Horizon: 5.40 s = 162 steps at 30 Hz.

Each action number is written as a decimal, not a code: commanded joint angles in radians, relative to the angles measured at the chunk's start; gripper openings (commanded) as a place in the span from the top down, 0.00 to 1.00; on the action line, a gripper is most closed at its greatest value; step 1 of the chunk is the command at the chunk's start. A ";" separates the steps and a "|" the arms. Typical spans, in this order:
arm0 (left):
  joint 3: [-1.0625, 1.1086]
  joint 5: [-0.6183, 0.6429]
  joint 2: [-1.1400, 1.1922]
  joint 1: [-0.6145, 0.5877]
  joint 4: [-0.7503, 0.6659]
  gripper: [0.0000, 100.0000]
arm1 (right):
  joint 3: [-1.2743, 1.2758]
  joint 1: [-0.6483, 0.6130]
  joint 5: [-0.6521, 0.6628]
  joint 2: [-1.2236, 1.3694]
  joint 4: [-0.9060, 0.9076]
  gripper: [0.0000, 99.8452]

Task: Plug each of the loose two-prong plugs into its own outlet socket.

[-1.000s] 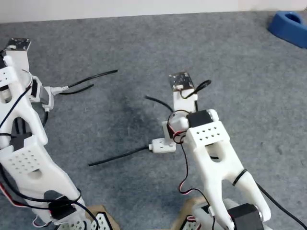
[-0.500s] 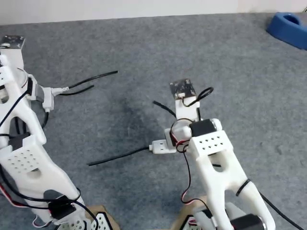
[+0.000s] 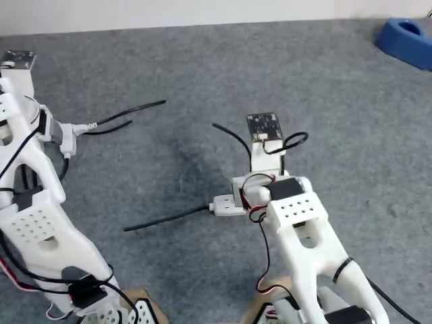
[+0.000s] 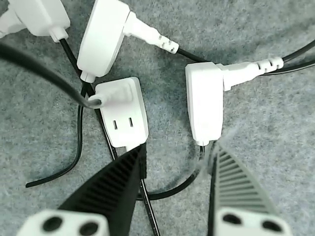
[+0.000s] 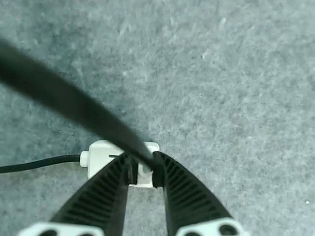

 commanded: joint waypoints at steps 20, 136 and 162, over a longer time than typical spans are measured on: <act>-0.047 0.011 -0.073 -0.001 0.021 0.79 | 0.082 -0.036 0.186 0.013 0.148 0.99; 0.496 -0.155 -0.550 0.265 -0.006 0.79 | -0.312 -0.535 0.466 -0.134 0.498 0.78; 0.524 -0.333 -0.349 0.030 -0.167 0.79 | -0.254 -0.403 1.163 0.068 0.338 0.78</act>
